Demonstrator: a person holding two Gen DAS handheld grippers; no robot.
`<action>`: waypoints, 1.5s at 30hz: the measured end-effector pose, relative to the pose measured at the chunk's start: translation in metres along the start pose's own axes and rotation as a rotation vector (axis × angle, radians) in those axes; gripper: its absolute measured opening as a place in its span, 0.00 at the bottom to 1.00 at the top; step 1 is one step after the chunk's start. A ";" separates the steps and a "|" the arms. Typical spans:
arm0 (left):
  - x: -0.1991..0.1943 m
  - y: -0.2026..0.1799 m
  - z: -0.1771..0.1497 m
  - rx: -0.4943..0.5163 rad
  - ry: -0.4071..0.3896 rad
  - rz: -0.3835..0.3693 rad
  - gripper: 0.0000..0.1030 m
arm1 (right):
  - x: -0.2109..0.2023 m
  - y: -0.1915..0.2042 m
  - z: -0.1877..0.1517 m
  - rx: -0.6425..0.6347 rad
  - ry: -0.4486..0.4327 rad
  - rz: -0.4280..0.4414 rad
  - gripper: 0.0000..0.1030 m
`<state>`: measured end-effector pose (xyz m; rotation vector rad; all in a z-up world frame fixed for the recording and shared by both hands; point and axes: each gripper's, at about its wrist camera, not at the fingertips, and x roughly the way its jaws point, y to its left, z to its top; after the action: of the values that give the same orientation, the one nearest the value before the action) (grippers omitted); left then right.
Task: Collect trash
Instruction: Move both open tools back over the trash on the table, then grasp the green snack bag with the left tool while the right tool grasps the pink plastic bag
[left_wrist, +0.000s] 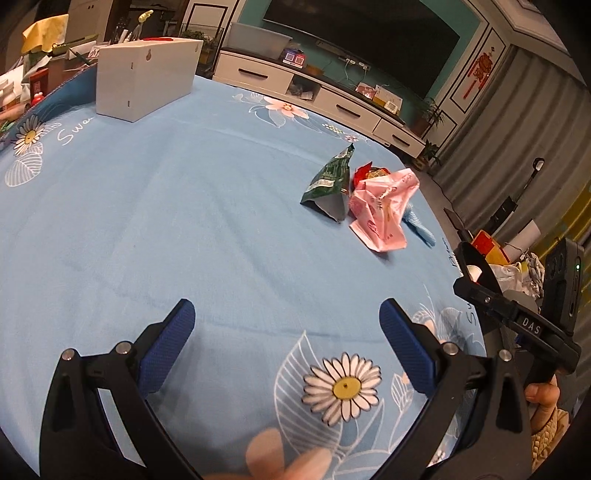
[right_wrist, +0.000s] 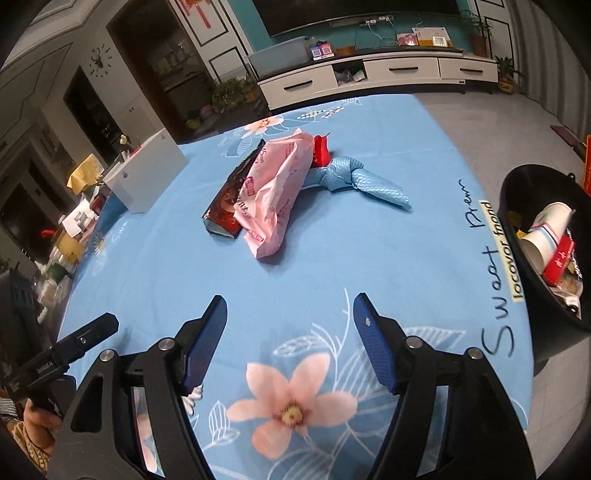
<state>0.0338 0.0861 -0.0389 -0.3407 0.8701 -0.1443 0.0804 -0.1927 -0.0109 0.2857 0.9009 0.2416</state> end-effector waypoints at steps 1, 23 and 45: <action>0.002 -0.001 0.002 0.001 0.001 -0.002 0.97 | 0.003 -0.001 0.003 0.003 0.001 -0.001 0.68; 0.073 -0.021 0.058 0.086 -0.034 -0.007 0.97 | 0.088 0.001 0.080 0.128 -0.008 0.136 0.68; 0.146 -0.073 0.093 0.259 0.023 0.041 0.60 | -0.003 -0.035 0.049 0.077 -0.153 0.085 0.13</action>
<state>0.1997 0.0013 -0.0640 -0.0791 0.8693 -0.2210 0.1210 -0.2330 0.0083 0.4094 0.7487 0.2603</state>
